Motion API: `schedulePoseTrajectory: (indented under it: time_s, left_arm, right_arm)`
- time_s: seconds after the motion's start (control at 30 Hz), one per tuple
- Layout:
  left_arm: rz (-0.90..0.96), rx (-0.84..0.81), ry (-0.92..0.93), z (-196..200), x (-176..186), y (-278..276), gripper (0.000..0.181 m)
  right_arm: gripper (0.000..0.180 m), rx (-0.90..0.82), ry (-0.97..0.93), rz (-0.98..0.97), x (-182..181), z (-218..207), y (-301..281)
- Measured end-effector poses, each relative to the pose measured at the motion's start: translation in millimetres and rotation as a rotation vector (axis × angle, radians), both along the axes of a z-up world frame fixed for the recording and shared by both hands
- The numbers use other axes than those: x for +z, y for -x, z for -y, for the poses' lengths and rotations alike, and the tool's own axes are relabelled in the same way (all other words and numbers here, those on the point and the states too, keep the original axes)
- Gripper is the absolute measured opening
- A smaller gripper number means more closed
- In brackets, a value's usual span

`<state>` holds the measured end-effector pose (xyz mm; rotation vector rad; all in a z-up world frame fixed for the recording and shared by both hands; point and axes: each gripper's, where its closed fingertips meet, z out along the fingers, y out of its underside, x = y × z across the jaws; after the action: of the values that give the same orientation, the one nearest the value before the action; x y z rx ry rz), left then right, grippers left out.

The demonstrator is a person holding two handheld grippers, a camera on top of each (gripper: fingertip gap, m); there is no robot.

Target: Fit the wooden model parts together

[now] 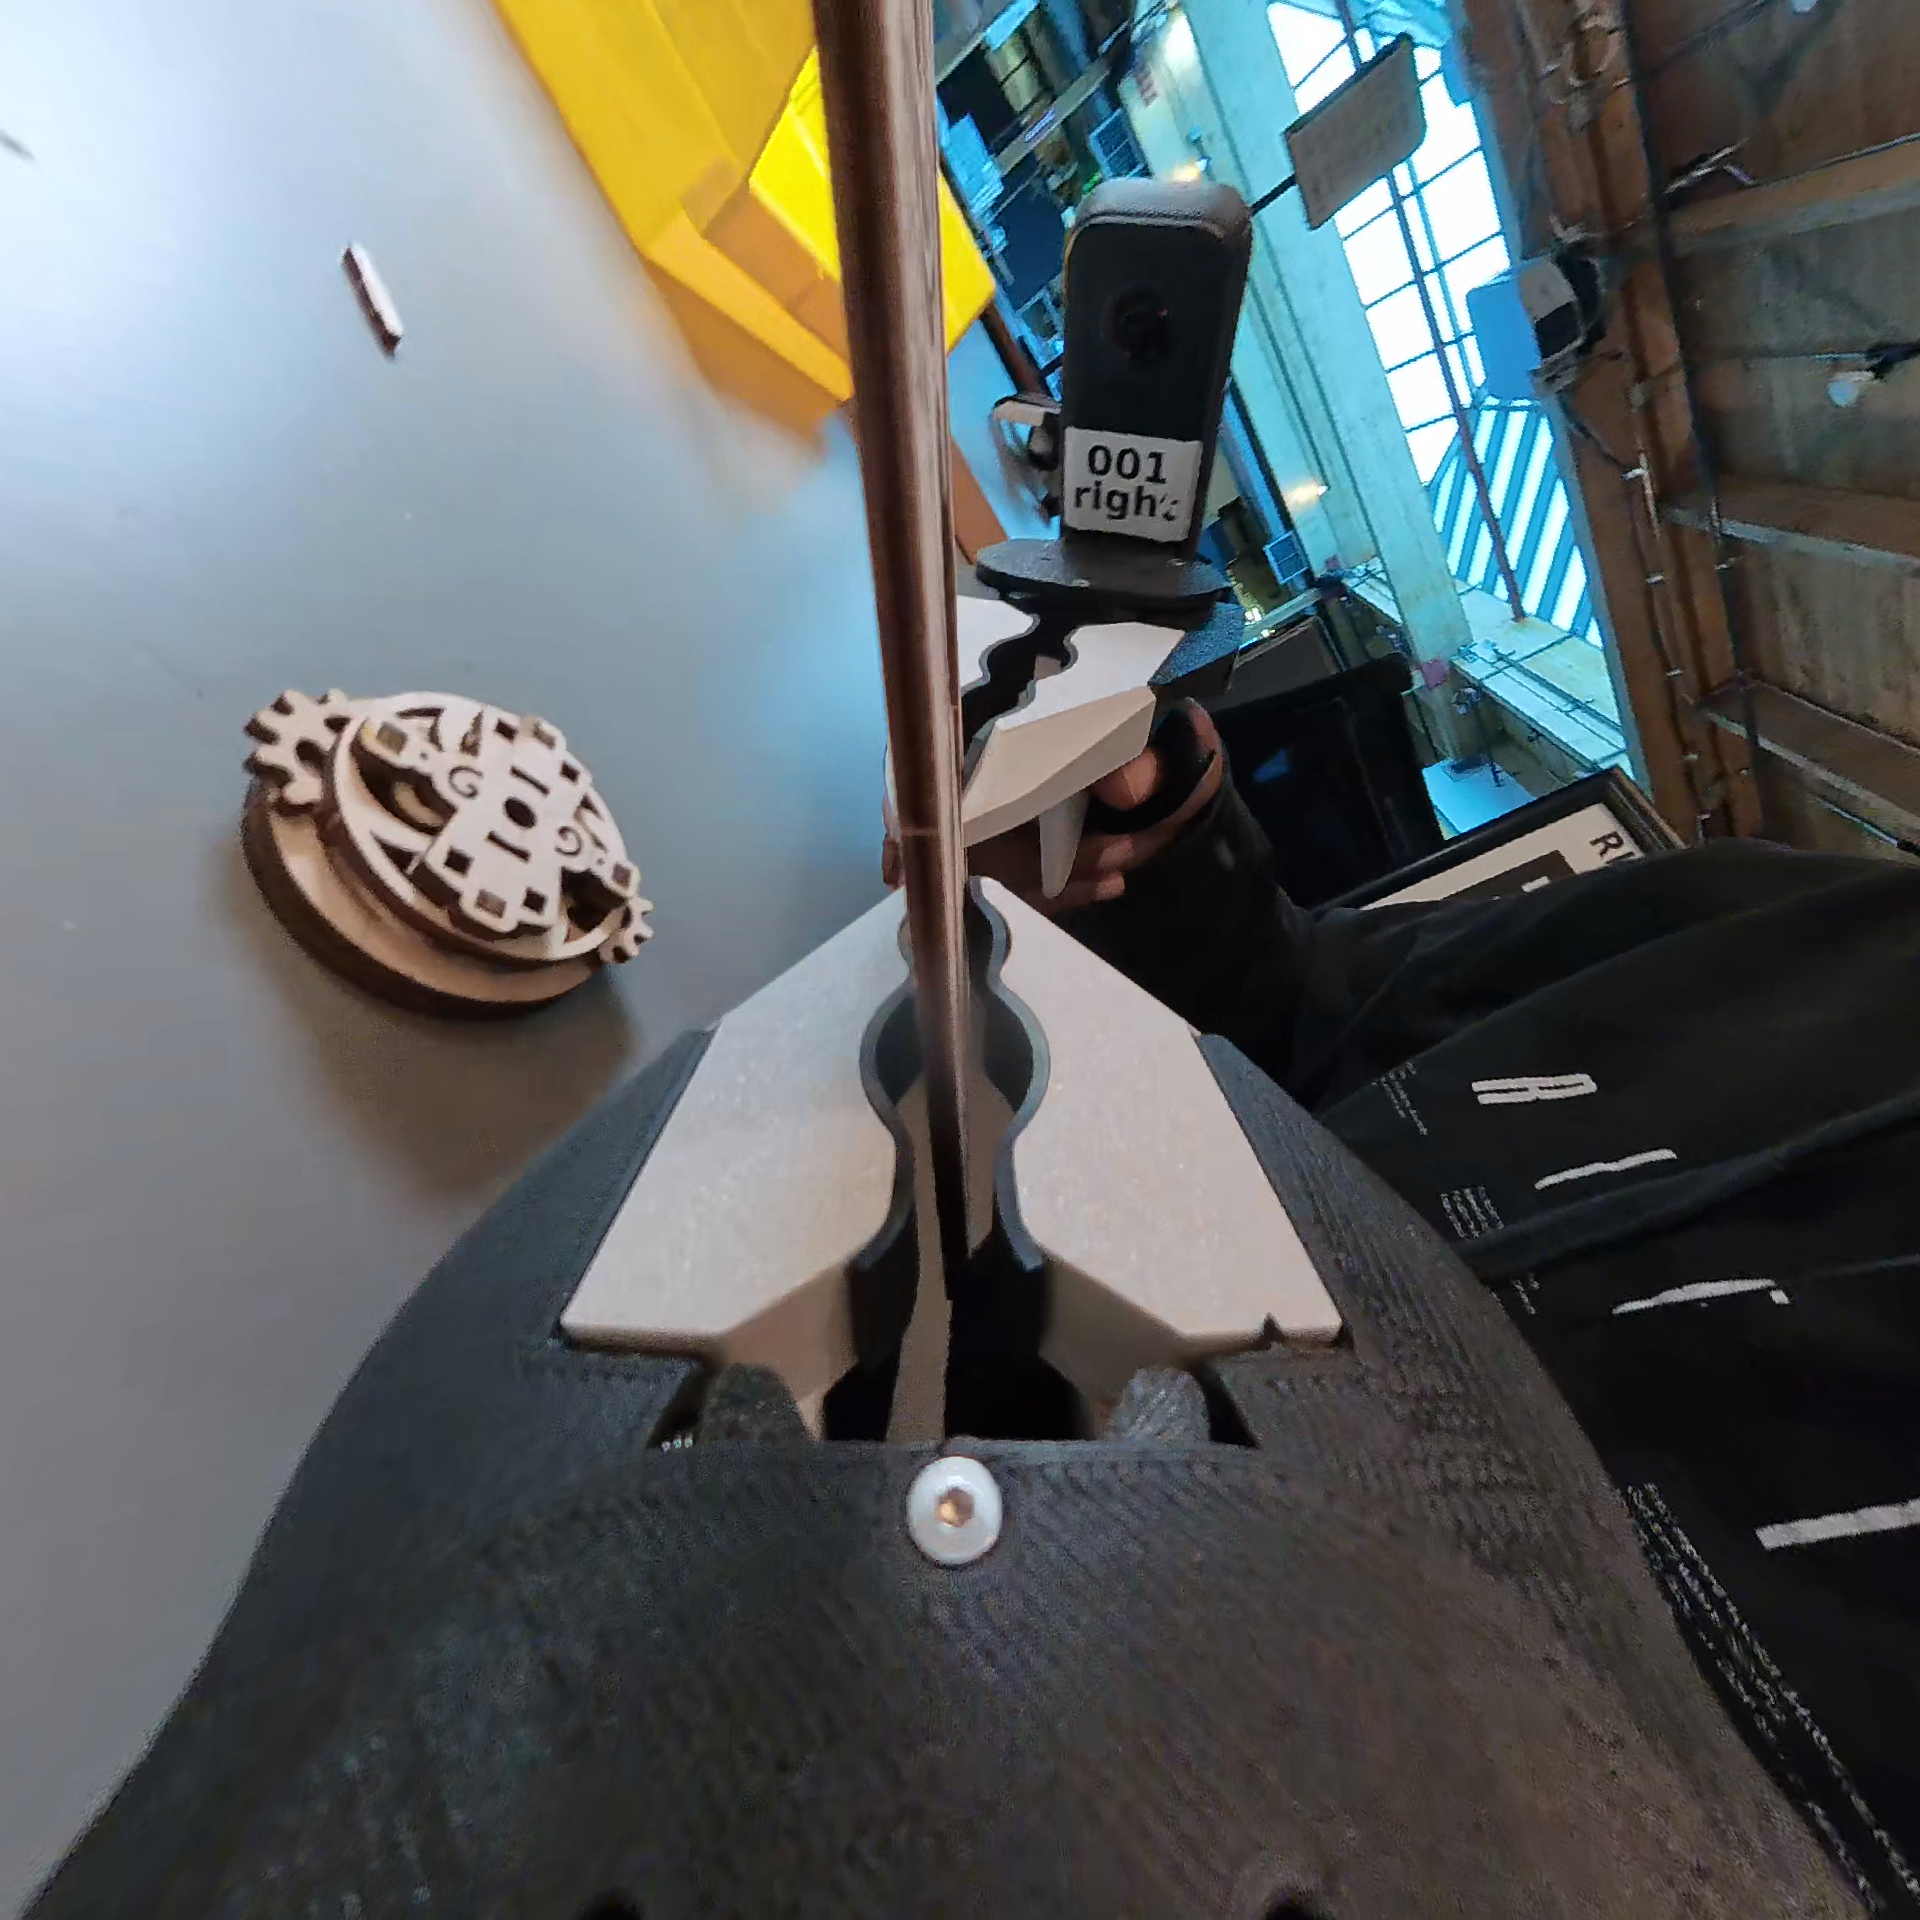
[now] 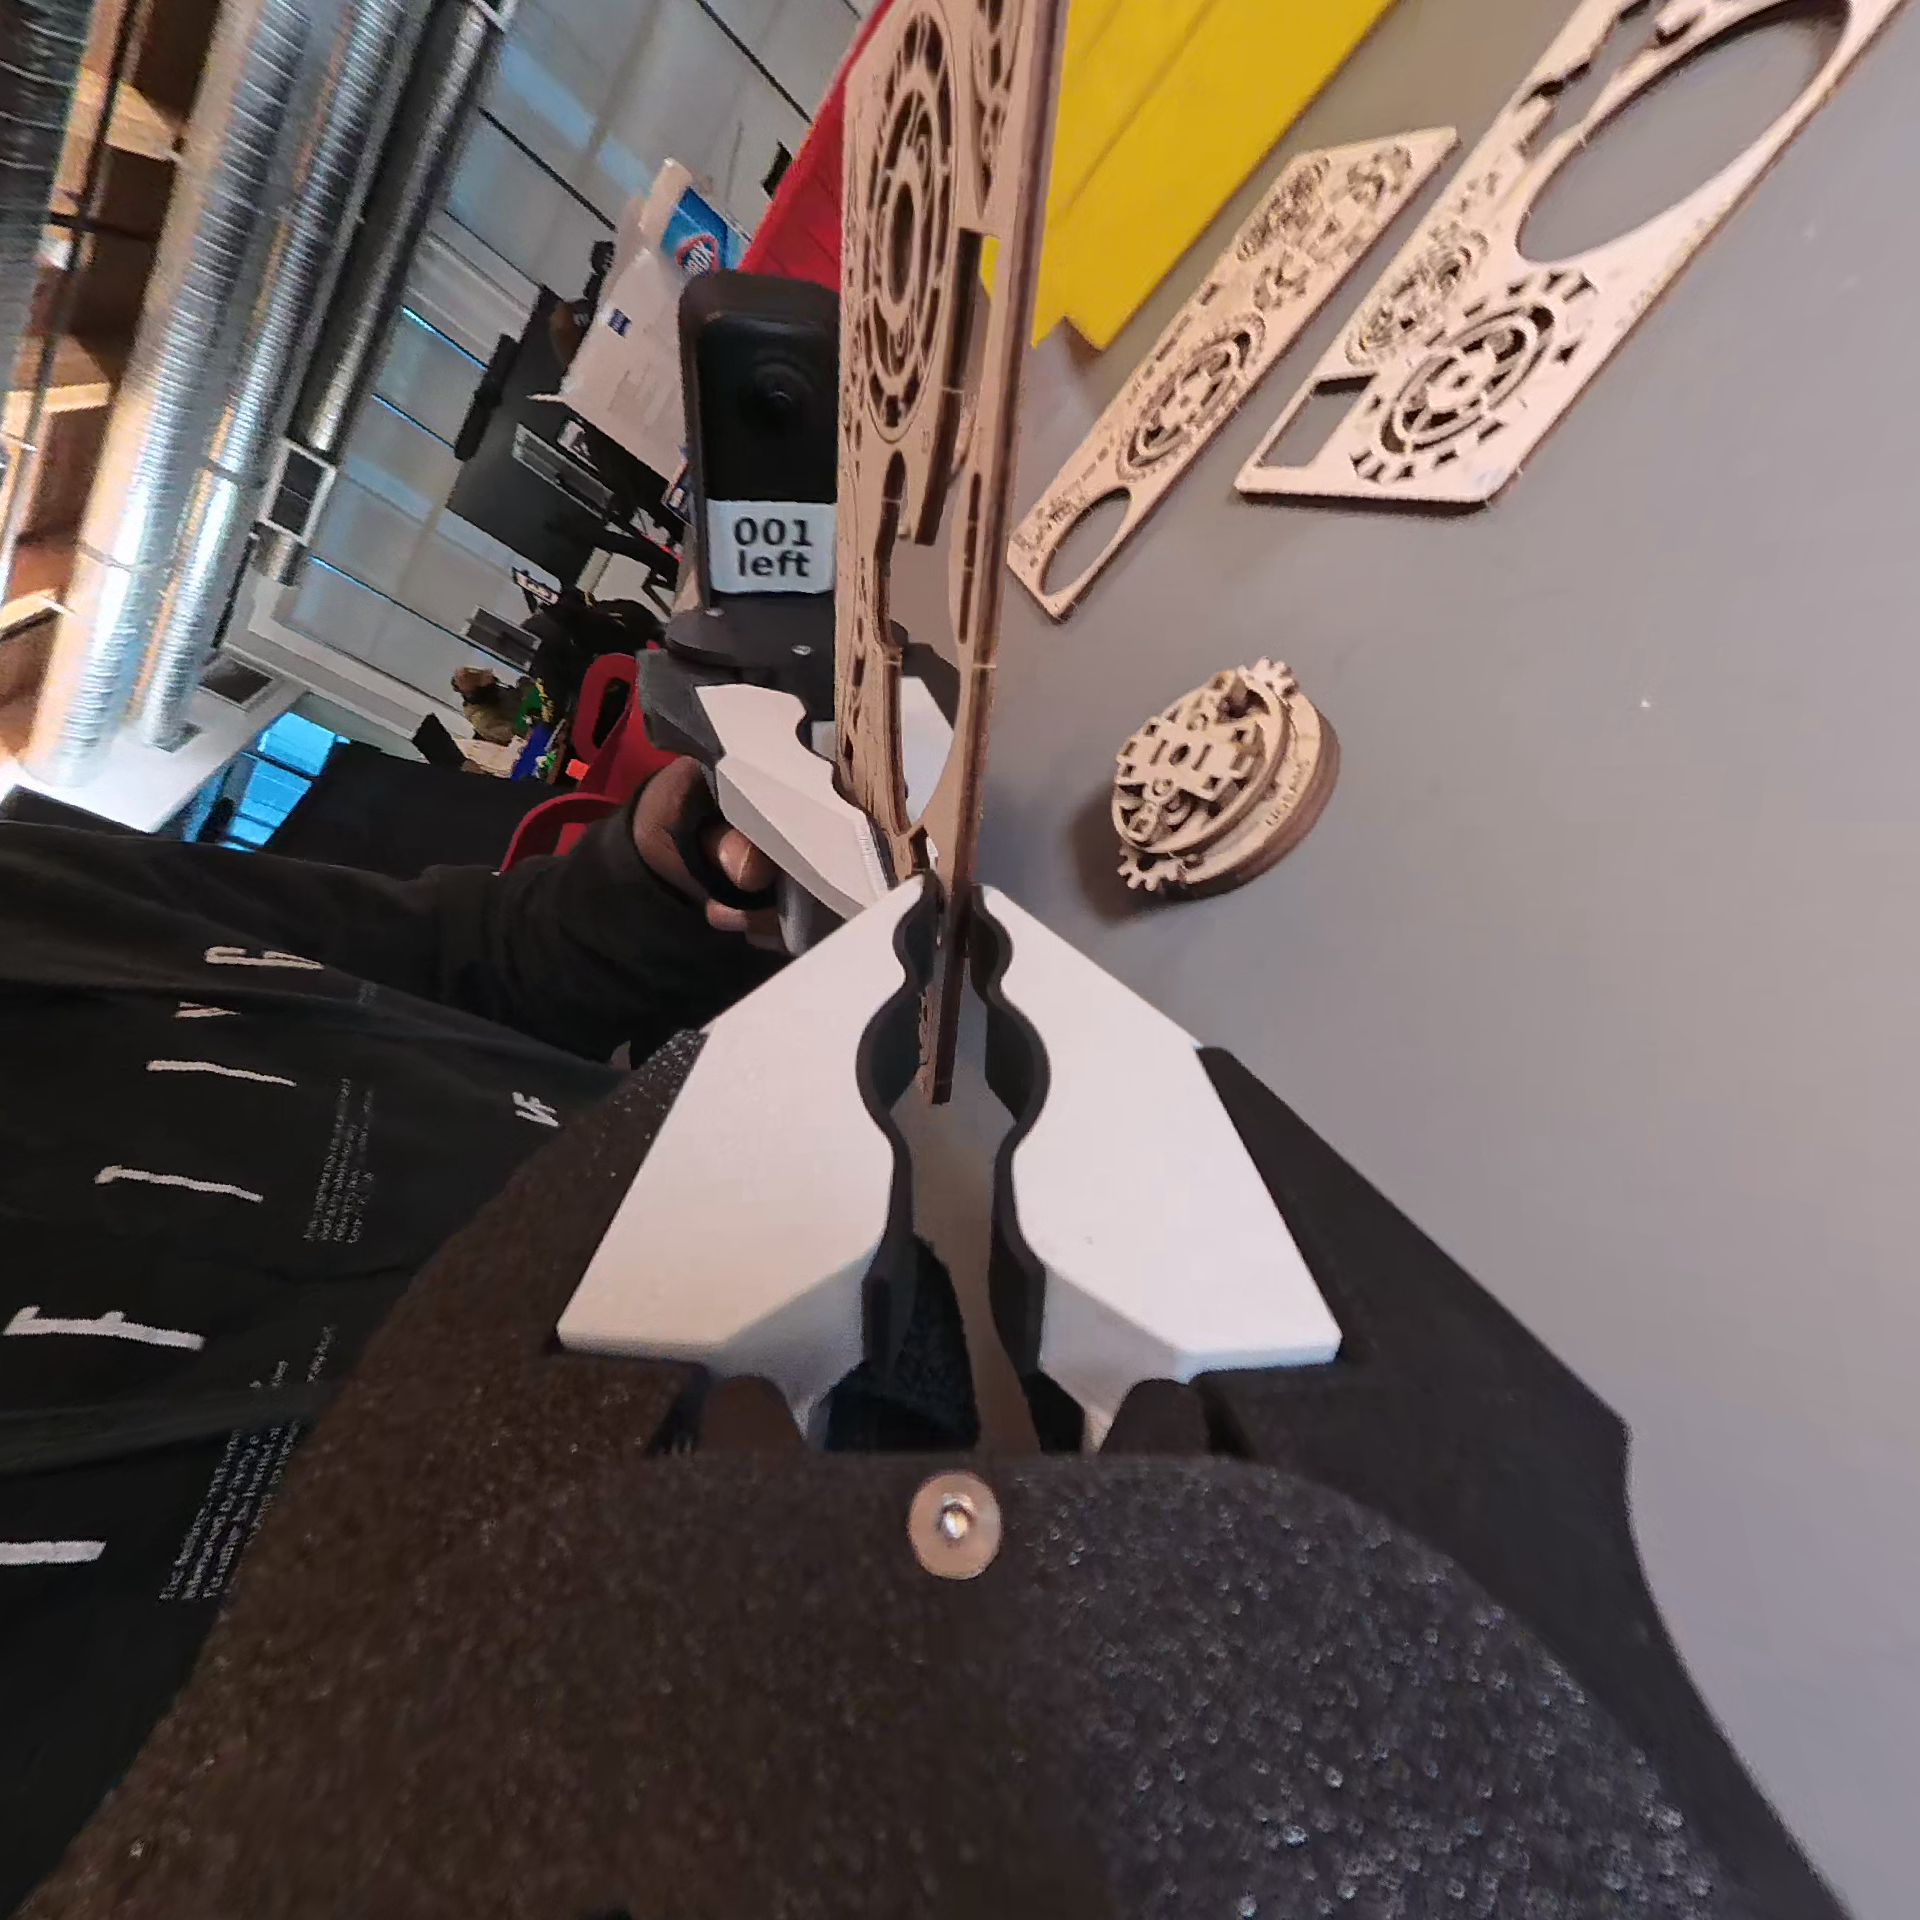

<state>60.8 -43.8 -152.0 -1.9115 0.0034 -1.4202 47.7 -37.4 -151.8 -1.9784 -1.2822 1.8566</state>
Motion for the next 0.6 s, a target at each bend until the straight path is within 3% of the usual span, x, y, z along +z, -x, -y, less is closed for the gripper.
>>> schedulePoseTrajectory:
  time_s: [0.13,0.33,0.47,0.6]
  left_arm:
    - [-0.030,-0.009,0.091,-3,-14,-3,0.002]
    - [0.014,0.014,0.091,-7,-10,4,0.002]
    - [0.114,0.134,-0.015,-17,19,42,0.002]
    - [0.088,0.265,-0.061,-23,24,83,0.002]
  right_arm:
    - [0.005,0.010,-0.063,0.110,-21,-4,-5]
    - [0.029,0.009,-0.218,0.152,-22,-21,-15]
    - [0.031,-0.009,-0.344,0.164,-23,-39,-25]
    - [0.031,0.114,-0.562,0.194,-37,-22,-24]
